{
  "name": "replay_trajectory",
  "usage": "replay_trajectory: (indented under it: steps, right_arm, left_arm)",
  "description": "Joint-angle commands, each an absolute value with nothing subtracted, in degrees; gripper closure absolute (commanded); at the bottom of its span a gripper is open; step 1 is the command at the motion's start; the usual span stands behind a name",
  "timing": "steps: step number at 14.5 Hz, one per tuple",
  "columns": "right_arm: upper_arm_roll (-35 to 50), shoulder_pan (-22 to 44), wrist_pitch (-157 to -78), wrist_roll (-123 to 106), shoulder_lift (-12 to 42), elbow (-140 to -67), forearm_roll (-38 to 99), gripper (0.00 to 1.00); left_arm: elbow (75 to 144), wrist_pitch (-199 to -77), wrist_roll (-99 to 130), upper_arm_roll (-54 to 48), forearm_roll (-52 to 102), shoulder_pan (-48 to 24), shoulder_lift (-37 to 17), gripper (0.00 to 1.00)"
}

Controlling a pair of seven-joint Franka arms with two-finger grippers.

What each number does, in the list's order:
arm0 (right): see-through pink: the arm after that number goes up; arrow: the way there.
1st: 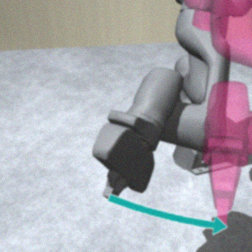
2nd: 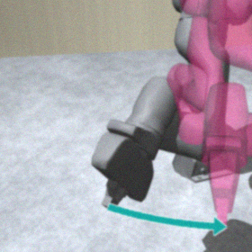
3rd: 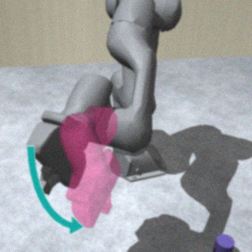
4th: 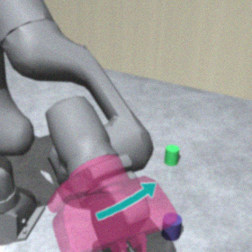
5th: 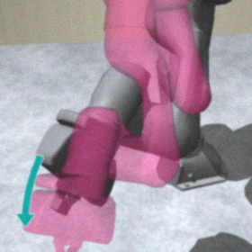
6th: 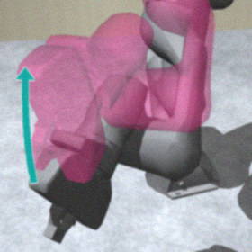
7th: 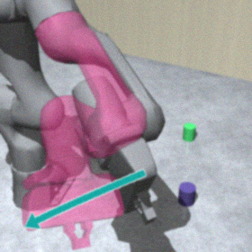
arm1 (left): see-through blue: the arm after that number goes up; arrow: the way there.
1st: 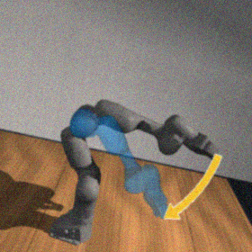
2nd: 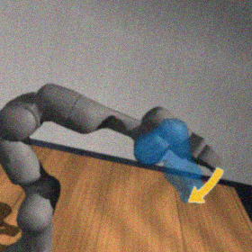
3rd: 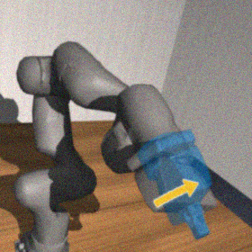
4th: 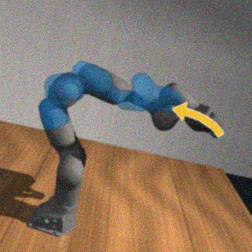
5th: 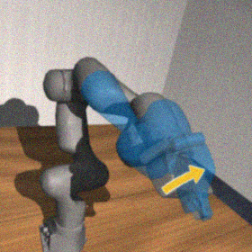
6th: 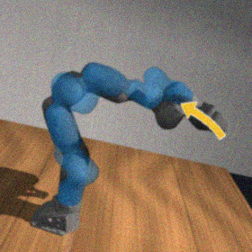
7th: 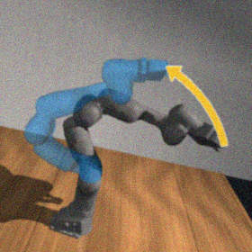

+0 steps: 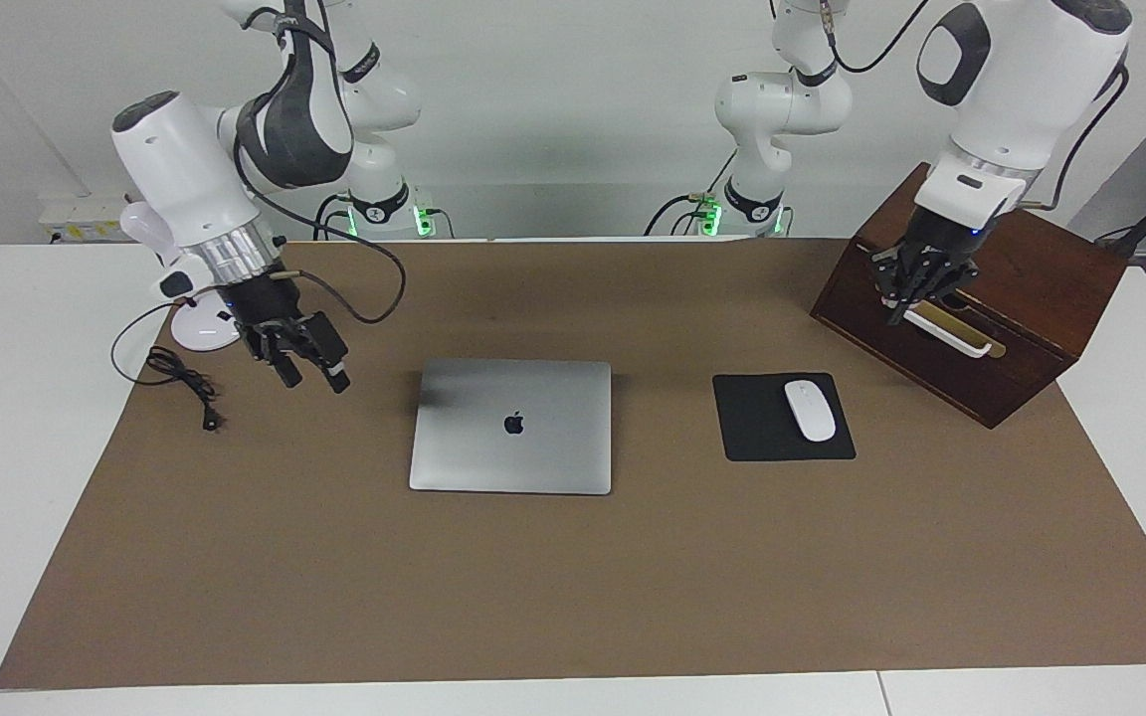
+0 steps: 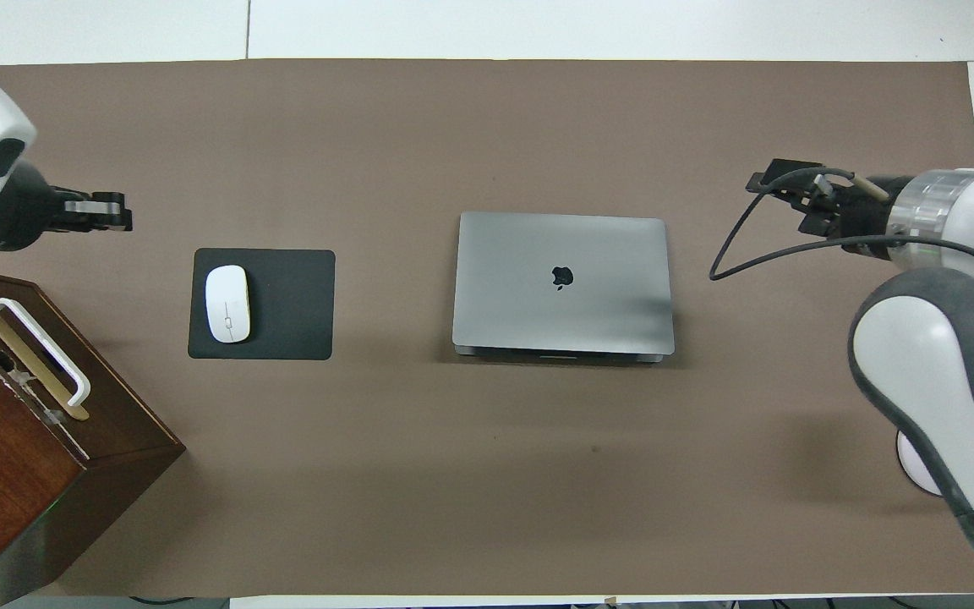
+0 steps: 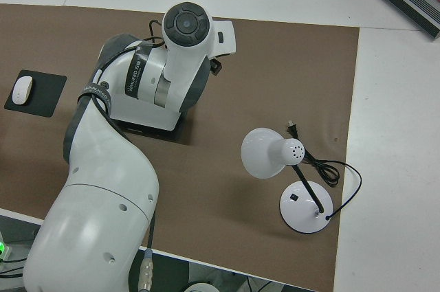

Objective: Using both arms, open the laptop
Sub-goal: 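Move the left gripper and the right gripper toward the laptop's near edge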

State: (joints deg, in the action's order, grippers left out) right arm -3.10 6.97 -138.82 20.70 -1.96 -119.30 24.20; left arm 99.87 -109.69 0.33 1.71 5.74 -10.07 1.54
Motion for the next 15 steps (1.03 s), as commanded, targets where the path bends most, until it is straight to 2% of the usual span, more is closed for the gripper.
replay_trajectory:
  steps: [1, 3, 7, 9, 11, 15]
  right_arm:
    - [-3.16, 9.48, -143.07, 29.06, -5.79, -125.58, 27.42, 0.00]
    - [-3.16, 12.81, -148.42, 33.20, -8.60, -131.89, 27.51, 0.00]
    - [-3.08, 18.27, -152.92, 43.04, -12.12, -138.50, 27.69, 0.00]
    - [-3.08, 20.55, -155.90, 45.26, -12.48, -140.88, 27.69, 0.00]
    - [-3.08, 24.06, -162.21, 47.71, -11.78, -143.95, 27.69, 0.00]
    - [-2.99, 26.97, -167.06, 51.23, -9.68, -145.54, 28.64, 0.00]
  left_arm:
    - [109.30, -119.23, 0.79, 2.29, 6.42, -14.57, 5.88, 1.00]
    - [116.77, -126.96, 0.97, 2.29, 6.68, -17.65, 8.86, 1.00]
    - [132.68, -143.84, 1.40, 2.29, 6.68, -23.54, 15.45, 1.00]
    - [137.53, -148.43, 1.49, 2.37, 6.68, -26.70, 17.74, 1.00]
    - [141.92, -154.13, 1.41, 2.37, 6.68, -28.99, 19.59, 1.00]
    - [147.47, -161.35, 1.23, 2.29, 6.68, -32.52, 21.44, 1.00]
